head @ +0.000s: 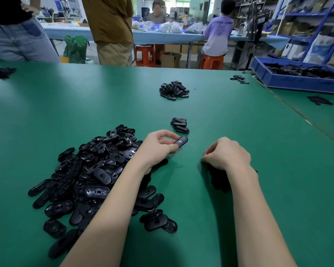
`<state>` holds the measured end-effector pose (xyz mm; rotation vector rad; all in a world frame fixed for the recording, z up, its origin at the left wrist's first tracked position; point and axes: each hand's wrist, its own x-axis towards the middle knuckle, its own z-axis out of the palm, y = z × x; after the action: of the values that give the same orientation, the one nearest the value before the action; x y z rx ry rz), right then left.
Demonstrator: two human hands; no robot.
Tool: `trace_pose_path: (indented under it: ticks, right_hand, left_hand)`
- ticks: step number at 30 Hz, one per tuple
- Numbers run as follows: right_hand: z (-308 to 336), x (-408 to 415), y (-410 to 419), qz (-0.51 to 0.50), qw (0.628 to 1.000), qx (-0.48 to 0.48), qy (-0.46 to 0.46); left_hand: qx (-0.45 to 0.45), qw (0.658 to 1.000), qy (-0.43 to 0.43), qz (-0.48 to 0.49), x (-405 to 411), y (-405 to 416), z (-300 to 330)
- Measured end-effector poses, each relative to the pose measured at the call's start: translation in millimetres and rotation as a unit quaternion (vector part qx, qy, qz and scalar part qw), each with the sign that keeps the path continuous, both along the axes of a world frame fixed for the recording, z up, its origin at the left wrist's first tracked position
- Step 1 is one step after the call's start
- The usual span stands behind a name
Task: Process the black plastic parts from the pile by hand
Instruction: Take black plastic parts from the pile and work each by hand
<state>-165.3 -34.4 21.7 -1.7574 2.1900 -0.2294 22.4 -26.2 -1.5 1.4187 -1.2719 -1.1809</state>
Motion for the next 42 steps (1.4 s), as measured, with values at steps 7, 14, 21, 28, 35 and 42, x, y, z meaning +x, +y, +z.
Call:
trace_pose_path:
  ticks: [7,14,21,28,35,42]
  right_hand:
    - [-0.7,5.4,0.6,0.009,0.997,-0.054,-0.056]
    - [0.6,5.6,2.8,0.067,0.914,-0.066,-0.396]
    - [-1.2,9.1,5.7,0.072,0.874,-0.044,-0.478]
    - [-5.4,11.9,4.5,0.068,0.867,-0.081,-0.488]
    - [-12.3,11.7,-0.2,0.071,0.872,-0.091,-0.475]
    - [-13.9,13.3,-2.9,0.083,0.887,-0.117,-0.438]
  left_hand:
    - [0.0,1.0,0.012,0.001,1.1,-2.1,-2.3]
    - [-0.01,1.0,0.013,0.002,4.3,-2.8,-1.4]
    - [-0.008,0.998,0.059,-0.013,2.7,-0.5,2.8]
    - [-0.025,0.999,0.046,-0.01,0.8,2.3,9.0]
    - [-0.02,0.998,0.055,-0.015,1.2,2.5,8.0]
    - [-0.025,0.998,0.059,-0.012,2.8,1.4,6.6]
